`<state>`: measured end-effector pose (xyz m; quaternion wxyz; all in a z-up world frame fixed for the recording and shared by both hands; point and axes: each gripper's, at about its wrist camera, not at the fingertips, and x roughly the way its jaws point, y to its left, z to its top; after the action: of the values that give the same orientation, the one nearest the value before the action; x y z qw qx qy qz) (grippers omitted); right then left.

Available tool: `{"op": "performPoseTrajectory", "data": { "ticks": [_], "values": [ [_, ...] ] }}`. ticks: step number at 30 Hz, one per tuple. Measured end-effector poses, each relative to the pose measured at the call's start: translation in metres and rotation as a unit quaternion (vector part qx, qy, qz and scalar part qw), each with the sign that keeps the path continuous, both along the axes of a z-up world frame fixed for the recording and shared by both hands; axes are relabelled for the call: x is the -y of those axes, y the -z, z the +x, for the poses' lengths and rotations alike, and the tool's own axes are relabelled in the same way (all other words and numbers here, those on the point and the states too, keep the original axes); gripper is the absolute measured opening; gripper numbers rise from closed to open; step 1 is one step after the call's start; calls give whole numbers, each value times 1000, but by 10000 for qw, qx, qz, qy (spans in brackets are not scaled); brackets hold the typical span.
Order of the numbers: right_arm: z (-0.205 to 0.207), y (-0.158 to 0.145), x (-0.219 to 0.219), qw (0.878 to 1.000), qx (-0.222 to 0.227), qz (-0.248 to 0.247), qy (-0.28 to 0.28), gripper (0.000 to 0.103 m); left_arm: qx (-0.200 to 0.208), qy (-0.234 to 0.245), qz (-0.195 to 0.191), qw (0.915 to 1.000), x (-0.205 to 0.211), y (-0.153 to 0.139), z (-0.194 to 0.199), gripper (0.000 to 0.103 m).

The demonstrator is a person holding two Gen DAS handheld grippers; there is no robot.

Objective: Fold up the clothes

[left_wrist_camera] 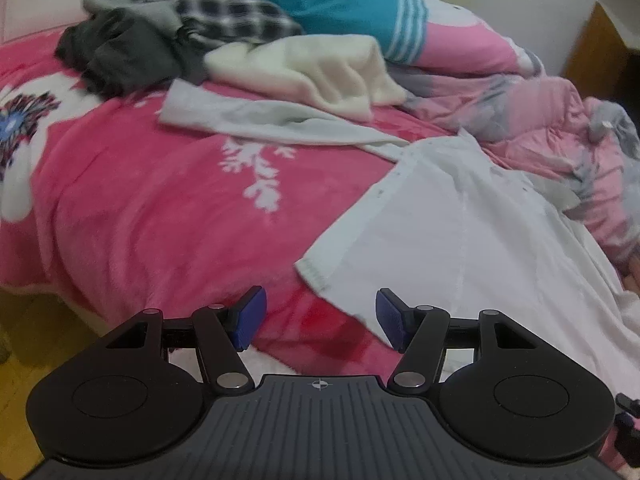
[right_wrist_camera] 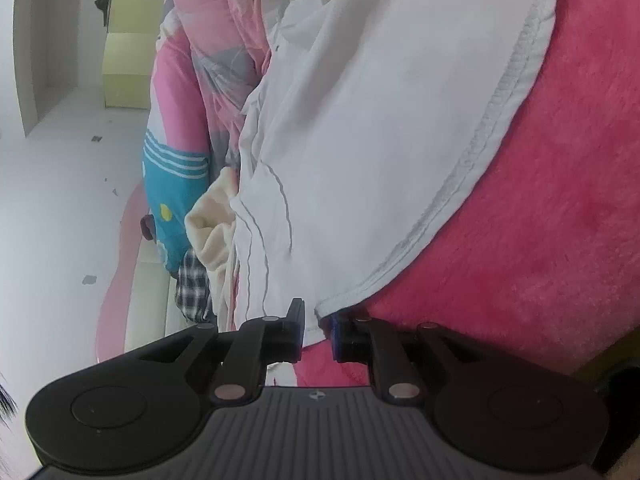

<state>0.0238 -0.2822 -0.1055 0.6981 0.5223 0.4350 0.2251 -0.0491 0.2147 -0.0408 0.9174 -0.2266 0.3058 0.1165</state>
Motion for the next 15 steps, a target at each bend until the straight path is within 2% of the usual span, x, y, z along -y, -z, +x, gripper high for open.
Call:
{"op": "performPoseTrajectory", "data": {
  "ticks": [4,8,9,11,13,15],
  "values": [
    [4,1,-2,10000,-36,41,63,14,188,-95,-227,9995,-5,6,4,61],
    [4,2,-4,9999,-46,34,145,14,360,-202,-131,9991,-4,6,17,59],
    [4,2,-4,9999,-38,23,163,14,388,-214,-32,9990,-1,5,19,51],
    [3,0,-6,9998,12,-29,183,14,422,-229,190,9987,6,4,23,44],
    [3,-2,-9,9997,118,-132,182,12,394,-193,441,9981,14,5,27,31],
    [2,-8,-13,9990,261,-338,125,5,295,-213,647,9972,20,8,30,10]
  ]
}}
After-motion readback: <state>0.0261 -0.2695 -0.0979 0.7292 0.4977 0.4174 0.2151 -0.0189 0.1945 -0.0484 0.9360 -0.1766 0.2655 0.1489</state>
